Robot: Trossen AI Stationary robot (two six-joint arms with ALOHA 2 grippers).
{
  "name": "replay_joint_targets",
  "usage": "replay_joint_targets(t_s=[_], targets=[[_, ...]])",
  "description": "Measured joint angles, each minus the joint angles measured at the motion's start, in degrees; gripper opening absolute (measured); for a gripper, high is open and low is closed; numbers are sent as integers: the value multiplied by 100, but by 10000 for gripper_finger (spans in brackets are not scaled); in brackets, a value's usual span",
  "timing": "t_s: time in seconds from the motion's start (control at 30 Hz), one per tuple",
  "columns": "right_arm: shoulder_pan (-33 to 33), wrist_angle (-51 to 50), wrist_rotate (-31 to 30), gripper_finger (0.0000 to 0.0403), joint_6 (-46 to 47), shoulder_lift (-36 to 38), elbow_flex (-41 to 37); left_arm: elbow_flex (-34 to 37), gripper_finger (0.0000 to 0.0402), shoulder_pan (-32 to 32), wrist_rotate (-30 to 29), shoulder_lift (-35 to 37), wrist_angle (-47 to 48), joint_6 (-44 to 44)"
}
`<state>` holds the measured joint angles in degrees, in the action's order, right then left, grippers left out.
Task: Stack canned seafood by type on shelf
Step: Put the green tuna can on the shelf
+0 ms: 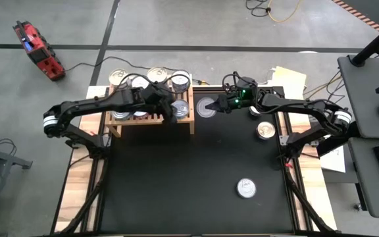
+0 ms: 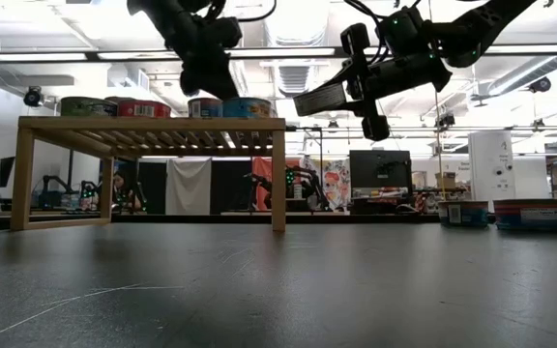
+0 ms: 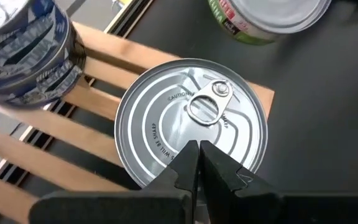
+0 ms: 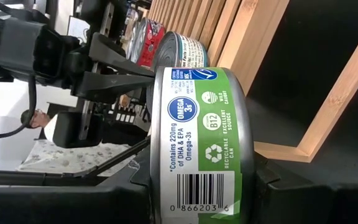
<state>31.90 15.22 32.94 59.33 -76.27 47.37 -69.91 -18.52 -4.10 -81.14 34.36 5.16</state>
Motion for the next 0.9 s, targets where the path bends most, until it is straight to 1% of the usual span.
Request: replay_joint_targets(t_s=[0.3, 0.47, 0.6, 0.83, 0.9], targets=[[1, -2, 3, 121, -4, 0, 0, -6, 0, 2, -505, 242, 630, 186], [0, -4, 5, 121, -4, 0, 0, -2, 0, 2, -626, 454, 1201, 317], [1, -4, 3, 121, -5, 0, 0, -2, 0, 2, -872, 615, 1619, 353], [2, -7, 3, 121, -19, 0, 0, 7, 0, 0, -1233, 791, 1716, 481], [1, -7, 3, 121, -19, 0, 0, 7, 0, 0, -1252, 776, 1738, 475]])
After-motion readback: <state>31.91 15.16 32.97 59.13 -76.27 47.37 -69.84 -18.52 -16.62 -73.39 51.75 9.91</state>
